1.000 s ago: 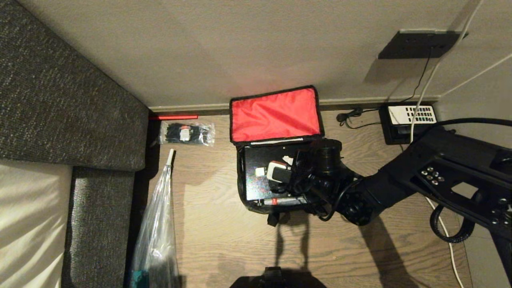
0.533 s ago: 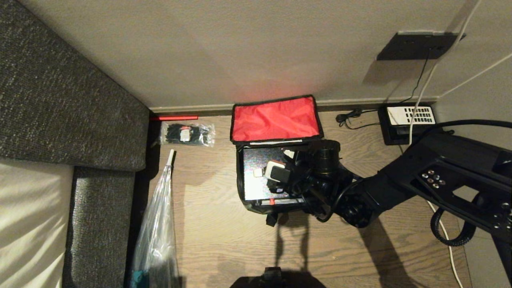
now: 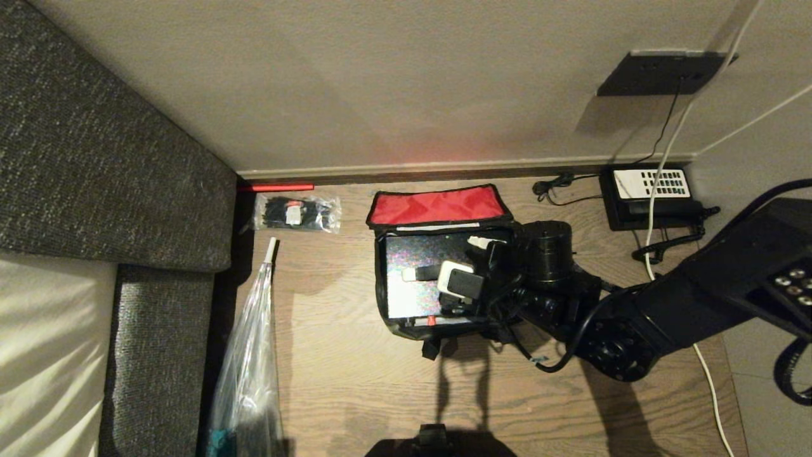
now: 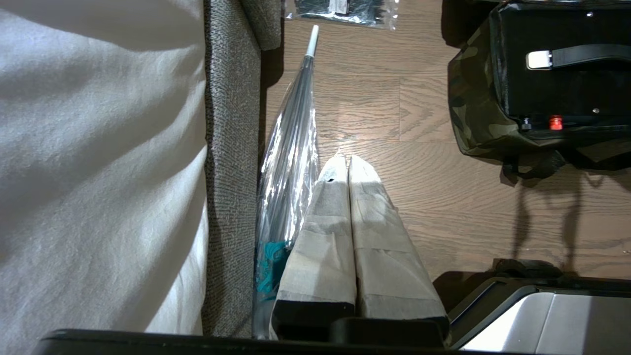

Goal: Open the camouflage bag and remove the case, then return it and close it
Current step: Place the black box back, then close the top of the storage box

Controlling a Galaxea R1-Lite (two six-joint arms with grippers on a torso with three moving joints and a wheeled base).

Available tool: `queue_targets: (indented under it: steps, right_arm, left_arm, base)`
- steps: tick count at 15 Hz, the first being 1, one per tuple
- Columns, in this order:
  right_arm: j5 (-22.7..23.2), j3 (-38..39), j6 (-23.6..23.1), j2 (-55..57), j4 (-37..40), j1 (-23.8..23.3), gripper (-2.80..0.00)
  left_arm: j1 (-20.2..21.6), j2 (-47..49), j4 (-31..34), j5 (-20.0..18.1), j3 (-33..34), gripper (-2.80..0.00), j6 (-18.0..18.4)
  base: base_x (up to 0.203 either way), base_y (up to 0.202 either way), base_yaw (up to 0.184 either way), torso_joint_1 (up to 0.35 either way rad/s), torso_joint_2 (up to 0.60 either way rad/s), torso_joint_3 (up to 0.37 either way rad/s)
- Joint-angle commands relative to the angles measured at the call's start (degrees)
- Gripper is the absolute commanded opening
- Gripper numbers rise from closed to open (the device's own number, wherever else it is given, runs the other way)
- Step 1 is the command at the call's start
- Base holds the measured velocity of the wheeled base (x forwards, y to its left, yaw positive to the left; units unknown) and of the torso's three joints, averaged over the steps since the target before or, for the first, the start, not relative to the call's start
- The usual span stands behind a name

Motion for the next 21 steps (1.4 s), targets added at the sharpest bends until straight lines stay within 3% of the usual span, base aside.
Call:
queue_targets:
  steps: [1, 4, 5, 6, 7, 8, 9, 11, 13, 16, 18, 20, 21]
  right_arm:
    - [-0.7, 3.9, 0.4, -10.5, 3.1, 0.0, -2.80]
    - [-3.2, 8.1, 3.5, -24.6, 15.8, -0.8, -2.80]
    - [-6.1, 9.3, 7.5, -31.0, 22.9, -1.2, -2.80]
    - [-8.7, 9.9, 13.7, -35.9, 30.0, -1.6, -2.80]
    - [-10.8, 10.5, 23.9, -39.4, 36.2, -2.0, -2.80]
    - [-12.9, 11.1, 36.9, -43.2, 42.9, -2.6, -2.80]
    - [-14.6, 11.6, 44.5, -47.1, 49.2, -3.7, -2.80]
    - [-14.6, 12.5, 51.8, -57.6, 62.5, -10.8, -2.80]
    - [-8.8, 14.3, 56.0, -71.1, 69.4, -17.7, -2.80]
    - [-3.4, 21.8, 62.9, -91.6, 73.5, -24.2, -2.80]
    - [-3.4, 28.0, 68.0, -100.4, 73.1, -27.0, -2.80]
    - [-1.5, 38.4, 69.6, -102.0, 64.7, -28.7, -2.80]
    - [-0.6, 45.4, 65.9, -101.9, 56.1, -29.1, -2.80]
  left_arm:
    - [0.0, -0.7, 0.0, 0.0, 0.2, -2.80, 0.0]
    - [0.0, -0.9, 0.0, 0.0, 0.2, -2.80, 0.0]
    - [0.0, -0.9, 0.0, 0.0, 0.2, -2.80, 0.0]
    - [0.0, -0.9, 0.0, 0.0, 0.2, -2.80, 0.0]
    - [0.0, -0.9, 0.0, 0.0, 0.2, -2.80, 0.0]
    - [0.0, -0.9, 0.0, 0.0, 0.2, -2.80, 0.0]
    - [0.0, -0.9, 0.0, 0.0, 0.2, -2.80, 0.0]
    - [0.0, -0.9, 0.0, 0.0, 0.2, -2.80, 0.0]
    - [0.0, -0.9, 0.0, 0.0, 0.2, -2.80, 0.0]
    - [0.0, -0.9, 0.0, 0.0, 0.2, -2.80, 0.1]
    - [0.0, -0.9, 0.0, 0.0, 0.2, -2.80, 0.0]
    - [0.0, -0.9, 0.0, 0.0, 0.2, -2.80, 0.0]
    - [0.0, -0.9, 0.0, 0.0, 0.2, -2.80, 0.0]
  base:
    - [0.000, 0.000, 0.000, 0.000, 0.00, 0.000]
    - [0.000, 0.000, 0.000, 0.000, 0.00, 0.000]
    - [0.000, 0.000, 0.000, 0.000, 0.00, 0.000]
    - [0.000, 0.000, 0.000, 0.000, 0.00, 0.000]
    - [0.000, 0.000, 0.000, 0.000, 0.00, 0.000]
    - [0.000, 0.000, 0.000, 0.000, 0.00, 0.000]
    - [0.000, 0.000, 0.000, 0.000, 0.00, 0.000]
    - [0.000, 0.000, 0.000, 0.000, 0.00, 0.000]
    - [0.000, 0.000, 0.000, 0.000, 0.00, 0.000]
    - [0.000, 0.000, 0.000, 0.000, 0.00, 0.000]
    - [0.000, 0.000, 0.000, 0.000, 0.00, 0.000]
    - [0.000, 0.000, 0.000, 0.000, 0.00, 0.000]
    - [0.000, 0.000, 0.000, 0.000, 0.00, 0.000]
